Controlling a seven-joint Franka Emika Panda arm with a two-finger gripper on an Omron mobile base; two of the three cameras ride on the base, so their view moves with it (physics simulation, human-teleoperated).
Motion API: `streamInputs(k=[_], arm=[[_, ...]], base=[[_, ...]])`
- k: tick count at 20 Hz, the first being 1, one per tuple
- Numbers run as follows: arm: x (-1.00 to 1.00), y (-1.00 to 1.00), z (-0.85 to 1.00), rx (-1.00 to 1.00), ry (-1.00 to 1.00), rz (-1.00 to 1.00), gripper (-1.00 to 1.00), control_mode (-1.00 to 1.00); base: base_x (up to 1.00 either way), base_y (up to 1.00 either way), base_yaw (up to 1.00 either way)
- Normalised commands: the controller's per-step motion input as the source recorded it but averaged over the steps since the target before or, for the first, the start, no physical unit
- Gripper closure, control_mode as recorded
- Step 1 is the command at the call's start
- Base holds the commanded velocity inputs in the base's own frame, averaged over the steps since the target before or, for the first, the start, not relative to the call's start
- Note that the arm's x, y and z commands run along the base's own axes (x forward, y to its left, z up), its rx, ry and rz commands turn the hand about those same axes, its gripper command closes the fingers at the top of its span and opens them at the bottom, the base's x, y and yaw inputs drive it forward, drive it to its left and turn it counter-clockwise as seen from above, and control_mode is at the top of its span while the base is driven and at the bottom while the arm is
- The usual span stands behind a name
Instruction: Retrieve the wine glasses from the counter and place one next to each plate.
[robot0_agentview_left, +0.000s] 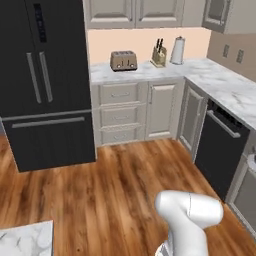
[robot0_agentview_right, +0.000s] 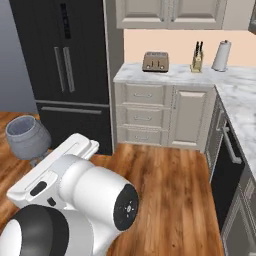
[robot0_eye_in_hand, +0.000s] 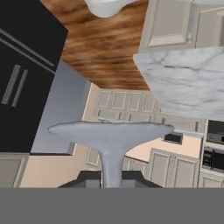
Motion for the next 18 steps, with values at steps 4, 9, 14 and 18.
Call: streamInputs(k=[4, 9, 14, 18], arm=[[0.00, 0.00, 0.00, 0.00, 0.00, 0.00, 1.00, 1.00], [0.00, 0.00, 0.00, 0.00, 0.00, 0.00, 1.00, 1.00], [0.00, 0.00, 0.00, 0.00, 0.00, 0.00, 1.00, 1.00], [0.00, 0.00, 0.00, 0.00, 0.00, 0.00, 1.00, 1.00]], base=[[-1.00, -0.82, 0.17], [-1.00, -0.06, 0.17], [-1.00, 0.01, 0.12], [-1.00, 0.00, 0.06]])
